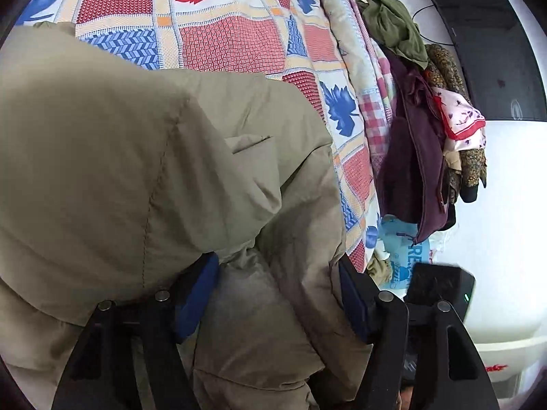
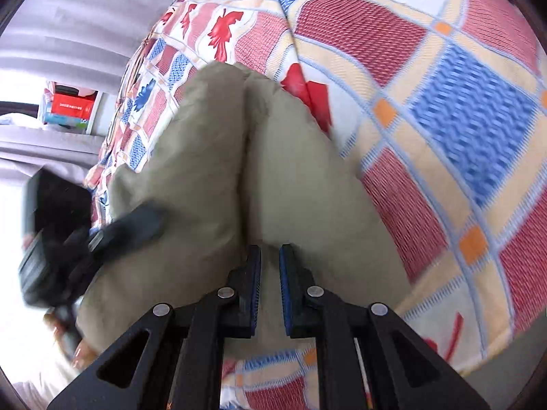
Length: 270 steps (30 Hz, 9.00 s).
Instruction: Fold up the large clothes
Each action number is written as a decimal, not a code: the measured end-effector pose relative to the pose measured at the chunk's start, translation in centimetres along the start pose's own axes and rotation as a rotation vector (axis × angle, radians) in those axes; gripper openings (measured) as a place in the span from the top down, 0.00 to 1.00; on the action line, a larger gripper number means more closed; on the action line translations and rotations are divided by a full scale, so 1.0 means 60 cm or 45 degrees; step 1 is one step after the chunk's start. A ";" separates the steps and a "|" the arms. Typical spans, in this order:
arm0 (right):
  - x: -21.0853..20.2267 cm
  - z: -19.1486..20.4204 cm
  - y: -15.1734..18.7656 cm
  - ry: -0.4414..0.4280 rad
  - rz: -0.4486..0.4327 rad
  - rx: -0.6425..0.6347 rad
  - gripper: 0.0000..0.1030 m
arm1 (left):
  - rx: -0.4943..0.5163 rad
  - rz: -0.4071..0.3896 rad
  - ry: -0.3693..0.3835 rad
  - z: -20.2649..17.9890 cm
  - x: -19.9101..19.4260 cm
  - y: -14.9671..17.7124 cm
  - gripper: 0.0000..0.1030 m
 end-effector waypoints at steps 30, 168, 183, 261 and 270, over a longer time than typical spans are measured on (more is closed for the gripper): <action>-0.057 0.052 0.080 0.359 -0.178 -0.446 0.85 | 0.095 -0.374 -0.711 0.099 -0.170 -0.028 0.33; 0.163 0.132 -0.107 -0.173 0.490 -0.310 0.47 | -0.228 -0.450 -0.084 0.190 -0.198 0.043 0.25; 0.355 0.459 -0.010 -0.269 0.536 -0.560 0.47 | -0.298 -0.697 -0.338 0.385 -0.478 0.057 0.25; 0.293 0.364 0.151 0.252 0.261 -0.649 0.93 | -0.357 -0.519 -1.017 0.355 -0.420 0.242 0.15; 0.305 0.357 0.163 0.279 0.292 -0.631 0.93 | -0.350 -0.488 -0.994 0.347 -0.425 0.246 0.15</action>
Point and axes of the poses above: each gripper's, at about its wrist camera, not at the fingertips, and x roughly the way its jaws point, z to its left, y to its underside, the point moved 4 cm from there along x, roughly the way its jaws point, and after that the axes turned 10 degrees about x, right-handed, at the moved point
